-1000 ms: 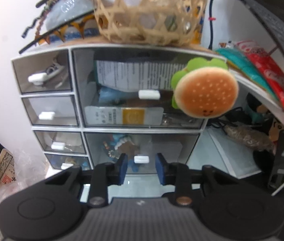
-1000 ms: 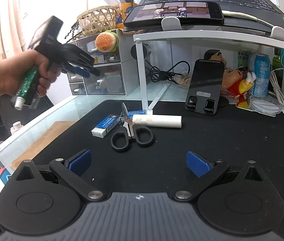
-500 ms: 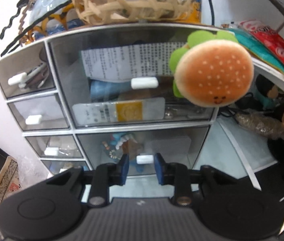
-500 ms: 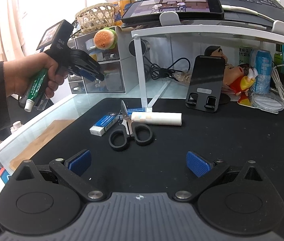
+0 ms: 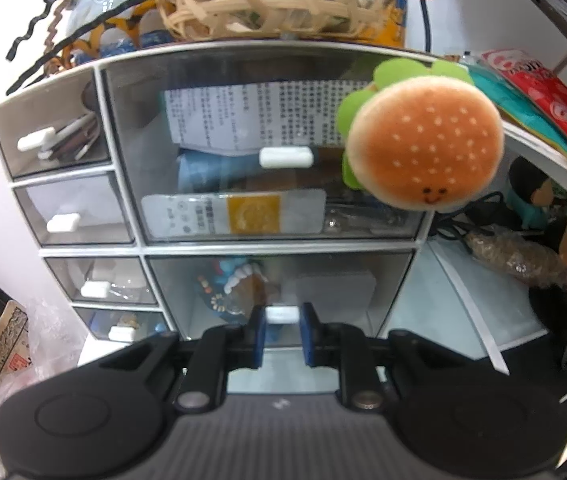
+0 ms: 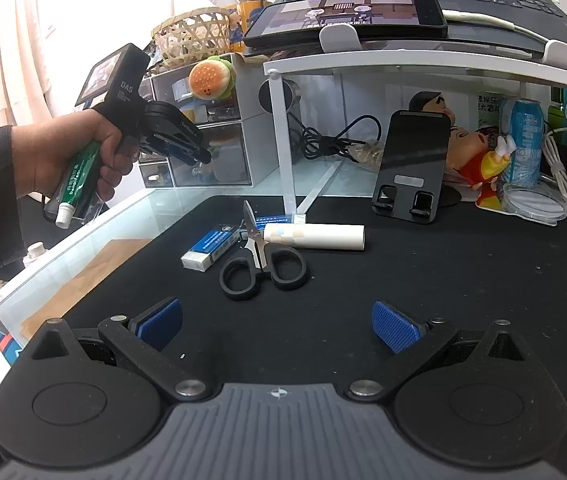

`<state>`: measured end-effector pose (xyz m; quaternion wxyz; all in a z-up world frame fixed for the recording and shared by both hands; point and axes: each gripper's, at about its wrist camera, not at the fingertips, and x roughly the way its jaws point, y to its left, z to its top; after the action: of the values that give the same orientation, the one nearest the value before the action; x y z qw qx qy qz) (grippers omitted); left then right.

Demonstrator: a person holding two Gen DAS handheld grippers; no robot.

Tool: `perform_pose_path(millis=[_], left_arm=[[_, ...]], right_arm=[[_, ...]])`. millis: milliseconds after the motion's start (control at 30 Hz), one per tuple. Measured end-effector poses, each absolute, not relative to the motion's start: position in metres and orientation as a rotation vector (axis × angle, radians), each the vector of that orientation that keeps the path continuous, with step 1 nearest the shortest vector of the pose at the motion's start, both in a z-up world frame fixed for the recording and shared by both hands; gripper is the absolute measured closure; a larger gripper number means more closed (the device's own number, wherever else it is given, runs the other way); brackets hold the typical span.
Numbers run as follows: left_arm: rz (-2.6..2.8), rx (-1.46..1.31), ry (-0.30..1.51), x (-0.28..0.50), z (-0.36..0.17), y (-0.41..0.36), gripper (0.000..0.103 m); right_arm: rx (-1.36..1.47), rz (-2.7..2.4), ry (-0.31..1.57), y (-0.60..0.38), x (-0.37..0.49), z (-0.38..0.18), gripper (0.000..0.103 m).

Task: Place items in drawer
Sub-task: 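Close the left gripper on the drawer handle and pull the drawer open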

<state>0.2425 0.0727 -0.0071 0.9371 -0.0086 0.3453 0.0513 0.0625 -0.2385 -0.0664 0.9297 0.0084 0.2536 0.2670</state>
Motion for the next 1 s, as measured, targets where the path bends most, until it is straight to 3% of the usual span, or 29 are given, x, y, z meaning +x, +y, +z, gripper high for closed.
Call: perform_pose_path(millis=[1000], left_arm=[[0.073,-0.008,0.721,0.216,-0.008,0.066,0.084]], right_arm=[[0.012,0.55,0.51,-0.237,0.058,-0.066,0.0]])
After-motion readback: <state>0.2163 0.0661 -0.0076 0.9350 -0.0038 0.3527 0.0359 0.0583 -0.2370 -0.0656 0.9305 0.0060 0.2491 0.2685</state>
